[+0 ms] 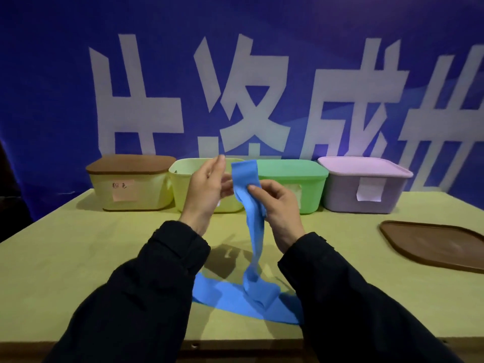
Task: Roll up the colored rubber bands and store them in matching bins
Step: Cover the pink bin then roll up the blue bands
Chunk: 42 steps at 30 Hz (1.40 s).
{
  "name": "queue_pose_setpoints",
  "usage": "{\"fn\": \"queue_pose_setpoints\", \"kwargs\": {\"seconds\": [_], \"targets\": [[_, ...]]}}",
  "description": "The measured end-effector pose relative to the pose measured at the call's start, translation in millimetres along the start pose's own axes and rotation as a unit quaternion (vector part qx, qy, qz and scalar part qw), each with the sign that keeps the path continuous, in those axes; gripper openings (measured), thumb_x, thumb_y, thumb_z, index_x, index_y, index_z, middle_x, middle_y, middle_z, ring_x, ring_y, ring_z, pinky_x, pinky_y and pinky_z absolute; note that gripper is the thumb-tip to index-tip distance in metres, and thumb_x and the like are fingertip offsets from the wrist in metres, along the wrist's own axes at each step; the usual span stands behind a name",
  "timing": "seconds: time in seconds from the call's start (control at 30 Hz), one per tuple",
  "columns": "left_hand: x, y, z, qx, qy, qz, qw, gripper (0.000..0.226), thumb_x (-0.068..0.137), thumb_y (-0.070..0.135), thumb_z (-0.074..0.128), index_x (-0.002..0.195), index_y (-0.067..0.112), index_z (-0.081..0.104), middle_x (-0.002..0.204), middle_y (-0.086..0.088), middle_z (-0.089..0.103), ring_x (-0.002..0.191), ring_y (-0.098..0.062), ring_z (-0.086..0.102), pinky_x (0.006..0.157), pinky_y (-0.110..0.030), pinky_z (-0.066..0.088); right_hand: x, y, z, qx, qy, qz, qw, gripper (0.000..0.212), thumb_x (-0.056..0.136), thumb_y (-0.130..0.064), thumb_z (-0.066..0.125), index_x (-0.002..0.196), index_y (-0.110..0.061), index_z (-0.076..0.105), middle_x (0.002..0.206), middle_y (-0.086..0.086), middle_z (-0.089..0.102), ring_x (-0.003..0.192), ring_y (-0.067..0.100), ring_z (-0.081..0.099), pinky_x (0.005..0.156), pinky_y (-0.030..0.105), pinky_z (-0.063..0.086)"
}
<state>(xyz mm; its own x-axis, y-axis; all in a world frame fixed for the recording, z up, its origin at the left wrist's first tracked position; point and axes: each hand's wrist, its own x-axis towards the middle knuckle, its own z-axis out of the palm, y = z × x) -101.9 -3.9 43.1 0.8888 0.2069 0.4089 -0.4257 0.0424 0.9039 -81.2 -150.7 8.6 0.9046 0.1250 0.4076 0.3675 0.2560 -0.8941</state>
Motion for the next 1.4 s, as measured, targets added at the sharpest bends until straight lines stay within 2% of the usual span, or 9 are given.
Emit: {"fn": "queue_pose_setpoints", "kwargs": {"seconds": [0.07, 0.13, 0.27, 0.37, 0.5, 0.63, 0.87, 1.07, 1.4], "targets": [[-6, -15, 6, -0.126, -0.019, -0.099, 0.987, 0.042, 0.101, 0.046, 0.052, 0.121, 0.010, 0.062, 0.106, -0.008, 0.077, 0.091, -0.018, 0.073, 0.080, -0.030, 0.056, 4, 5, -8, 0.004, 0.024, 0.008, 1.000, 0.015, 0.092, -0.017, 0.071, 0.096, -0.003, 0.071, 0.086, 0.005, 0.072, 0.075, 0.018, 0.064, 0.067, 0.032, 0.051], [-7, -38, 12, -0.119, -0.054, -0.130, 0.983, 0.050, 0.097, 0.050, 0.056, 0.121, 0.008, 0.067, 0.110, -0.009, 0.076, 0.097, -0.020, 0.073, 0.084, -0.031, 0.055, 9, 18, -13, -0.005, 0.038, 0.017, 0.999, 0.018, 0.091, -0.018, 0.072, 0.096, -0.001, 0.070, 0.087, 0.007, 0.071, 0.078, 0.019, 0.063, 0.070, 0.034, 0.050], [-1, -83, 19, -0.086, -0.013, -0.104, 0.991, 0.030, 0.091, 0.029, 0.071, 0.102, 0.001, 0.071, 0.102, -0.019, 0.075, 0.096, -0.026, 0.067, 0.090, -0.043, 0.053, 15, 54, -16, -0.005, 0.021, 0.061, 0.998, 0.012, 0.089, -0.010, 0.072, 0.082, -0.006, 0.064, 0.074, 0.006, 0.060, 0.072, 0.017, 0.057, 0.057, 0.027, 0.046], [7, -93, 17, -0.067, 0.007, -0.069, 0.995, 0.006, 0.096, 0.013, 0.067, 0.093, 0.009, 0.071, 0.093, -0.011, 0.075, 0.089, -0.021, 0.067, 0.082, -0.035, 0.055, 20, 57, -18, -0.024, -0.018, 0.074, 0.997, 0.008, 0.092, -0.011, 0.068, 0.084, -0.012, 0.066, 0.075, 0.002, 0.065, 0.069, 0.012, 0.063, 0.054, 0.023, 0.049], [4, -89, 13, -0.025, 0.007, -0.041, 0.999, 0.011, 0.096, 0.019, 0.068, 0.098, 0.010, 0.075, 0.096, -0.011, 0.077, 0.089, -0.017, 0.070, 0.081, -0.033, 0.055, 22, 51, -17, -0.102, -0.040, 0.027, 0.994, 0.025, 0.098, -0.027, 0.063, 0.075, -0.015, 0.061, 0.073, 0.002, 0.056, 0.067, 0.009, 0.053, 0.056, 0.019, 0.042], [2, -87, 9, -0.007, 0.022, -0.027, 0.999, 0.010, 0.096, 0.019, 0.069, 0.095, 0.011, 0.075, 0.091, -0.006, 0.077, 0.085, -0.017, 0.069, 0.079, -0.035, 0.053, 32, 46, -16, -0.147, -0.038, -0.009, 0.988, 0.036, 0.097, -0.024, 0.065, 0.076, 0.004, 0.060, 0.067, 0.002, 0.054, 0.062, 0.007, 0.048, 0.056, 0.017, 0.038], [3, -89, 6, 0.034, 0.019, -0.008, 0.999, 0.013, 0.096, 0.018, 0.069, 0.095, 0.006, 0.074, 0.089, -0.007, 0.076, 0.081, -0.010, 0.067, 0.073, -0.021, 0.052, 34, 56, -20, -0.113, -0.030, -0.006, 0.993, 0.024, 0.096, -0.014, 0.065, 0.074, -0.005, 0.063, 0.057, -0.003, 0.055, 0.054, 0.007, 0.052, 0.055, 0.020, 0.042], [0, -90, 7, 0.043, 0.013, 0.007, 0.999, 0.018, 0.097, 0.018, 0.067, 0.091, 0.002, 0.073, 0.089, -0.019, 0.073, 0.077, -0.015, 0.063, 0.071, -0.029, 0.050, 27, 56, -20, -0.069, -0.026, -0.013, 0.997, 0.010, 0.096, -0.012, 0.065, 0.088, -0.006, 0.065, 0.066, 0.010, 0.060, 0.062, 0.019, 0.051, 0.059, 0.029, 0.048], [-1, -86, 3, 0.063, 0.026, 0.017, 0.998, 0.009, 0.098, 0.013, 0.065, 0.097, 0.011, 0.074, 0.084, -0.003, 0.075, 0.075, -0.010, 0.066, 0.068, -0.025, 0.053, 24, 50, -21, -0.095, -0.019, -0.041, 0.994, 0.009, 0.096, -0.006, 0.064, 0.090, -0.014, 0.065, 0.072, -0.001, 0.068, 0.067, 0.012, 0.062, 0.061, 0.030, 0.054]]}}
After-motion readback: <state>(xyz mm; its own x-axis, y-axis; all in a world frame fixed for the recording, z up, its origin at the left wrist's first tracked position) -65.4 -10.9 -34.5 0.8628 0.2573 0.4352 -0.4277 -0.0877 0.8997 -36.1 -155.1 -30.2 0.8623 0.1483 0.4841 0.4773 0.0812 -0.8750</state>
